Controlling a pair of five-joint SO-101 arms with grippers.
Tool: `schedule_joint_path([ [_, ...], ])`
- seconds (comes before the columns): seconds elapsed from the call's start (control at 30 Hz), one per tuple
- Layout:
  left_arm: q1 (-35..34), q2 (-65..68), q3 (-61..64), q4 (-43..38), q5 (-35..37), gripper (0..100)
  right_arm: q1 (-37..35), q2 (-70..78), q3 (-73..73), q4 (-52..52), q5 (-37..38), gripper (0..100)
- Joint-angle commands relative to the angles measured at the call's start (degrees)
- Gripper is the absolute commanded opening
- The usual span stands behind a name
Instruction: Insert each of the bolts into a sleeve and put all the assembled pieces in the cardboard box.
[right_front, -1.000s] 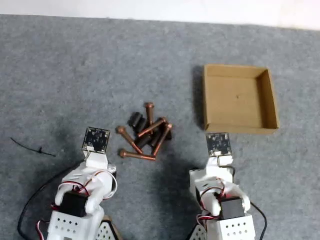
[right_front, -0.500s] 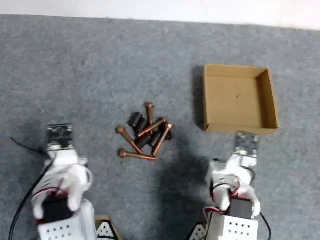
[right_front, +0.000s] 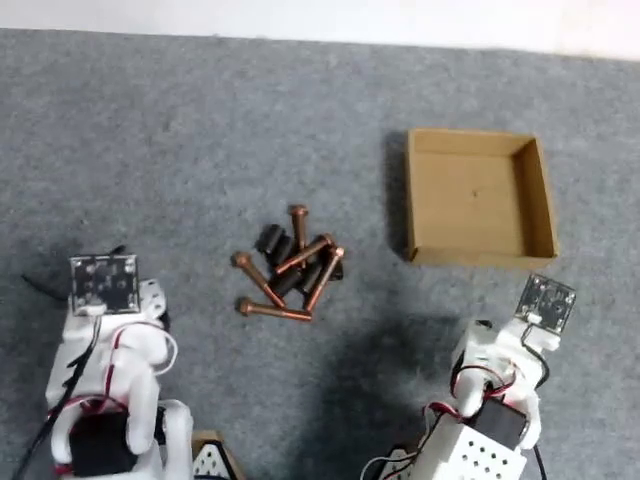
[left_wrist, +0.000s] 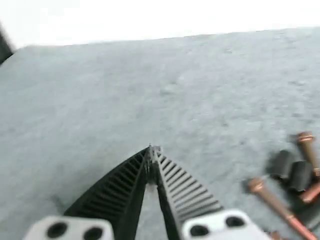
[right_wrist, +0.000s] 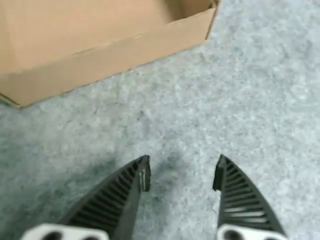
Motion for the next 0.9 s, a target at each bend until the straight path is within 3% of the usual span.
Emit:
schedule_joint_path([
  [0.0, 4.97, 13.67, -4.18, -7.56, 2.64, 1, -0.13, -0.57, 3.65, -0.31, 0.79, 20.2],
  [0.23, 8.22, 49.1, -18.15, -11.16, 8.7, 1, -0.31, -0.66, 3.47, 1.8, 0.88, 20.2],
  [0.4, 8.48, 66.95, -20.88, -14.95, 15.21, 1, -1.36, -0.48, 3.21, 1.63, 2.55, 20.2],
  [0.63, 9.27, 75.12, -18.24, -20.84, 15.47, 1, -18.24, -0.04, -1.98, 1.89, 2.2, 20.2],
  [0.73, 9.19, 75.21, -17.36, -22.59, 15.47, 1, -22.9, 0.4, -7.96, 1.63, -1.58, 20.2],
  [0.87, 9.36, 75.21, -17.36, -22.68, 15.47, 1, -31.52, 8.84, -15.69, -0.22, -3.69, 20.2],
])
